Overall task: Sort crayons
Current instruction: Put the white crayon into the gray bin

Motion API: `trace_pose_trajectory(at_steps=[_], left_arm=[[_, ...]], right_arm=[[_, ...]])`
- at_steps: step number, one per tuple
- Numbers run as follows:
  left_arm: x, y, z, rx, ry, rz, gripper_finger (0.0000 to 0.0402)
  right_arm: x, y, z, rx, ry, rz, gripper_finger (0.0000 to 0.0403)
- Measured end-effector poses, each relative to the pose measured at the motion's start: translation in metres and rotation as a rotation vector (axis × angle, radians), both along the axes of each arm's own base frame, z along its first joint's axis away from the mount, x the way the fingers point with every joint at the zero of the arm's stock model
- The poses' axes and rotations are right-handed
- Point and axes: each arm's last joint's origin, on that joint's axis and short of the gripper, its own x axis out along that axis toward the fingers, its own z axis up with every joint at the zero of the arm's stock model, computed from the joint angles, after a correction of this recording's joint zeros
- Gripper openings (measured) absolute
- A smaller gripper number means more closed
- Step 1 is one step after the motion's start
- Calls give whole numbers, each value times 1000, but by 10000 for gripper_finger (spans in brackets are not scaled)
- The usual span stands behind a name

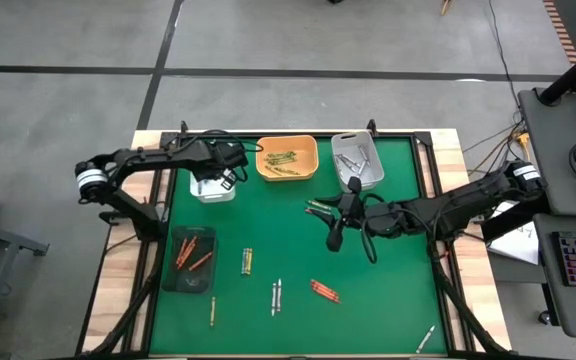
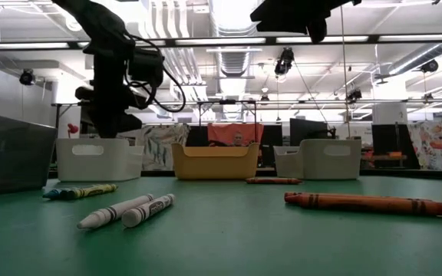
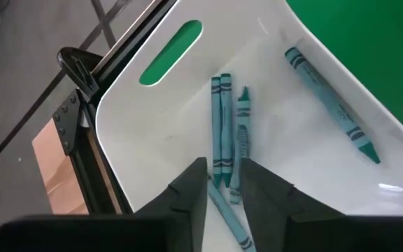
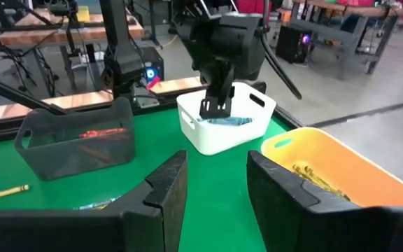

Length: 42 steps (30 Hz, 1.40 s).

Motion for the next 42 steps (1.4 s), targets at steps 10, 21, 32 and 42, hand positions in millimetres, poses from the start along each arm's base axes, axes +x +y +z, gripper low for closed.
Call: trace_pose_trajectory(at_steps=[10, 21, 32, 42], left_arm=[[1, -10, 13, 67, -54, -24, 86], [28, -64, 54, 216, -364, -339, 87], [55, -122, 92, 273, -677, -818, 87], [66, -135, 107, 260, -885, -1008, 87]], right_arm=[[-3, 1, 15, 134, 205, -9, 137], [-15, 11, 11, 587, 422, 107, 137], [-39, 54, -23, 917, 778, 293, 136], [-58, 106, -42, 895, 999, 311, 115]])
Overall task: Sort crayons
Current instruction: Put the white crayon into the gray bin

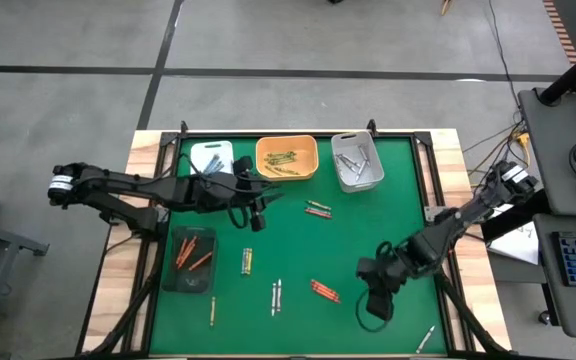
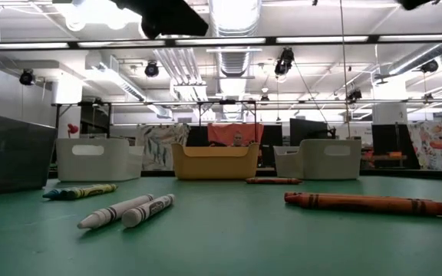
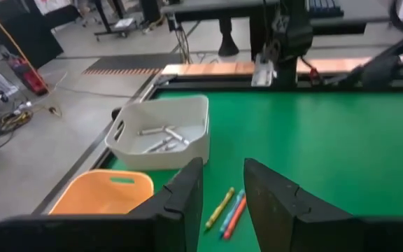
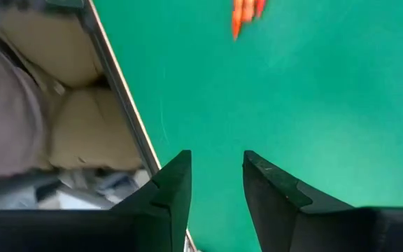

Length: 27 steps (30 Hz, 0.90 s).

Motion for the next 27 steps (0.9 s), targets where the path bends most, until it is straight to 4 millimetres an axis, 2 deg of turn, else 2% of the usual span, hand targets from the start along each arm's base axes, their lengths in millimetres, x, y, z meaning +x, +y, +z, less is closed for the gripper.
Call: trace_pose_trajectory(at_steps=[5, 9, 16, 21, 27], left_arm=[[1, 0, 3, -2, -46, 0, 87], [2, 0, 5, -10, -74, 0, 87], [4, 0, 3, -15, -84, 1, 87], [8, -1, -1, -14, -71, 1, 87], [10, -1, -4, -12, -60, 0, 87]], right_arm=[[-8, 29, -11, -29, 46, 83, 101], [-22, 53, -18, -87, 117, 175, 93], [-52, 87, -12, -219, 218, 351, 79], [-75, 114, -22, -293, 151, 622, 86], [-91, 134, -44, -361, 189, 710, 112]])
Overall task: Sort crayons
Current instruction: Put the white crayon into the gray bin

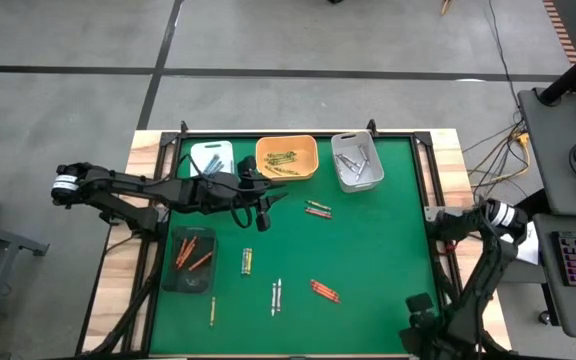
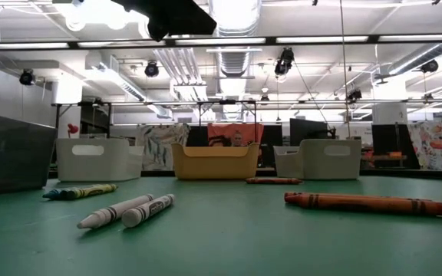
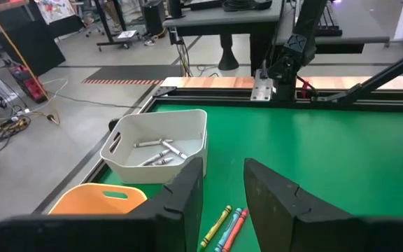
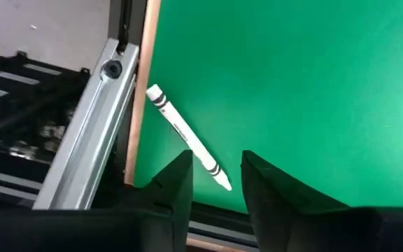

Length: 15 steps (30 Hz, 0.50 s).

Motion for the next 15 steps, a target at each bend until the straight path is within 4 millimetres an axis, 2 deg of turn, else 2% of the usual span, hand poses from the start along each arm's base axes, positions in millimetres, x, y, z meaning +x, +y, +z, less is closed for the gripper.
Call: trace_pose_trajectory(at_steps=[8, 15], left_arm=[[0, 0, 1, 5, -9, -2, 87], [0, 0, 1, 7, -10, -2, 87]], right_arm=[[-5, 12, -5, -18, 7, 37, 168], [-9, 13, -11, -35, 15, 61, 184]])
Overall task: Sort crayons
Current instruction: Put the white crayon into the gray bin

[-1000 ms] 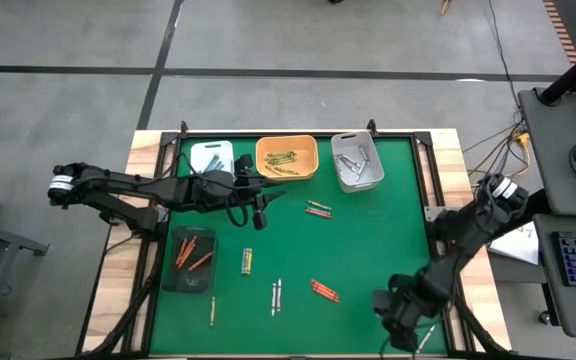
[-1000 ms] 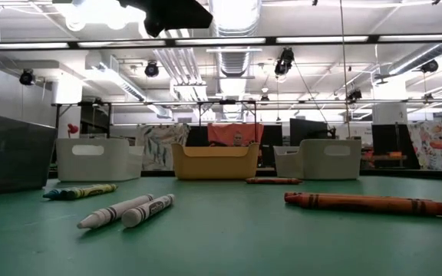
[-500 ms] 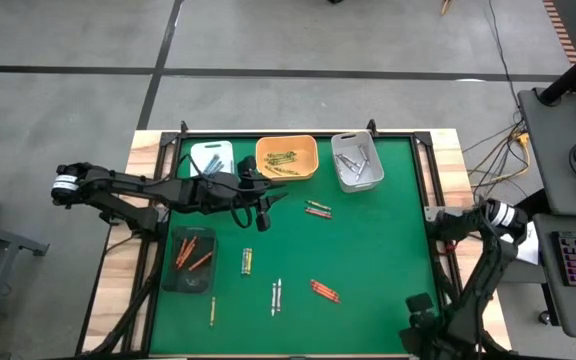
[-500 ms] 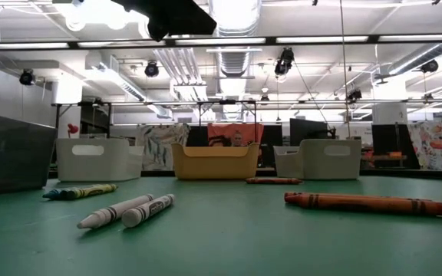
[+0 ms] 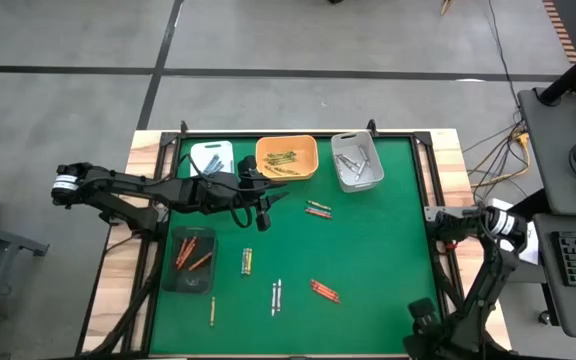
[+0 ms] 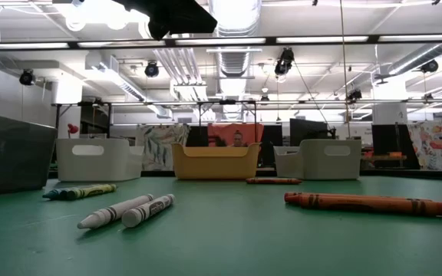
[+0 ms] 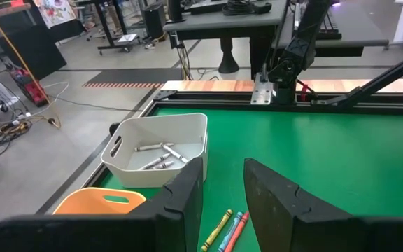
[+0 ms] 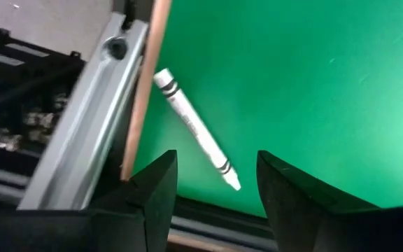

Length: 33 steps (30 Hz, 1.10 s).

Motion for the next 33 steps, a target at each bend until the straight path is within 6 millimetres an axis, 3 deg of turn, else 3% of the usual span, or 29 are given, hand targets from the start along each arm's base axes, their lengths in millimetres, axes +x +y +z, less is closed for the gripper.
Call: trace_pose_trajectory(at_steps=[22, 27, 33], left_arm=[[0, 0, 0, 1, 1, 1, 87], [0, 0, 0, 1, 1, 1, 87], [0, 0, 0, 1, 2, 2, 87]], right_arm=[[12, 1, -37, -75, 64, 82, 177], [19, -3, -38, -88, 58, 65, 144], [20, -4, -38, -94, 43, 70, 65]])
